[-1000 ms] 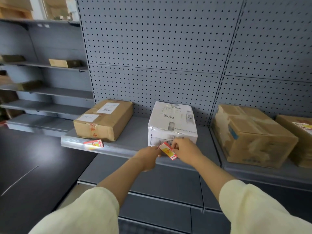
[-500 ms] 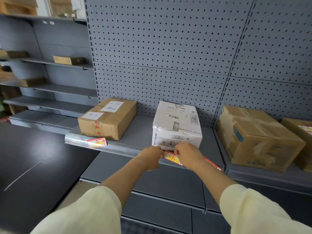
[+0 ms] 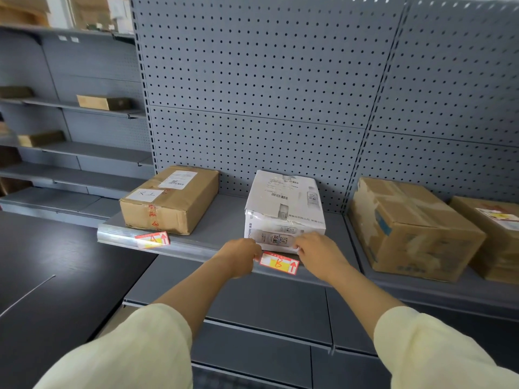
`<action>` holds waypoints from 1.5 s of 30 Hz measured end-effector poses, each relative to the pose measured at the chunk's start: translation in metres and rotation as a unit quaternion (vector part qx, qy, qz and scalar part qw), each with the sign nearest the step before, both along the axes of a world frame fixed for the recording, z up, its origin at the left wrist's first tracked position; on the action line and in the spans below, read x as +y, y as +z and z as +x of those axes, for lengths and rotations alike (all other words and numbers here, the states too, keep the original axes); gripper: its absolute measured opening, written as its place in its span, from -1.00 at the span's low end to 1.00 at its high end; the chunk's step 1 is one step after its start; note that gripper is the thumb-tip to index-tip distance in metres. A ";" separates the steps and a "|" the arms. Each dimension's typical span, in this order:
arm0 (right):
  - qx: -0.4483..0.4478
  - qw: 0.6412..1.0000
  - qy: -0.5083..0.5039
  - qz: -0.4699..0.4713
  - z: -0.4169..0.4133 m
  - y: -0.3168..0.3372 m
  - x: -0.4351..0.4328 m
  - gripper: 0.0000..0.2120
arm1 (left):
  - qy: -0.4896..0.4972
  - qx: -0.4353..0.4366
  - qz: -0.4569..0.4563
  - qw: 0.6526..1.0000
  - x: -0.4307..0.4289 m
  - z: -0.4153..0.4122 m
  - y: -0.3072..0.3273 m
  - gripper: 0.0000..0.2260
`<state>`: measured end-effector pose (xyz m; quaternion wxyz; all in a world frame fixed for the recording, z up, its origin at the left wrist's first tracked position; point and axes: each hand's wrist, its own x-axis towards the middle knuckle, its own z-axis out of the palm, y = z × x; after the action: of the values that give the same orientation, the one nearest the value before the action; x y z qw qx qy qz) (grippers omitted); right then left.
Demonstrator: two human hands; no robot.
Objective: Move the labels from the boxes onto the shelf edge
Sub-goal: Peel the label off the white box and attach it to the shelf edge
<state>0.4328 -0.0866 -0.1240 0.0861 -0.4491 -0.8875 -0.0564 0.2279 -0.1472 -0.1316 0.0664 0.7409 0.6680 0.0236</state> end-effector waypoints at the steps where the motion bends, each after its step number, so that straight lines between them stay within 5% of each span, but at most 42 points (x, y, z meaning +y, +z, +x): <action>1: 0.007 1.000 -0.008 -0.003 0.007 0.004 0.002 -0.73 | -0.008 0.011 0.001 1.000 0.002 0.003 0.001 -0.58; 9: -0.038 0.990 -0.118 -0.060 0.063 0.023 0.004 -0.73 | -0.054 0.069 0.036 0.995 0.013 0.043 0.020 -0.57; 16: -0.065 0.973 -0.170 -0.143 0.085 0.011 0.000 -0.73 | -0.058 0.038 0.030 0.997 0.024 0.077 0.025 -0.64; 28: -0.066 0.980 -0.161 -0.099 0.085 -0.003 0.001 -0.81 | -0.023 -0.033 -0.021 0.999 0.032 0.103 0.014 -0.67; 45: 0.030 0.989 -0.128 -0.066 0.084 0.003 -0.005 -0.88 | -0.042 0.002 -0.026 0.999 0.026 0.111 0.013 -0.69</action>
<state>0.5172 -0.0913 -0.1210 0.0747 -0.5650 -0.8217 0.0054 0.3388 -0.1214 -0.1183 0.0855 0.7664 0.6366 0.0015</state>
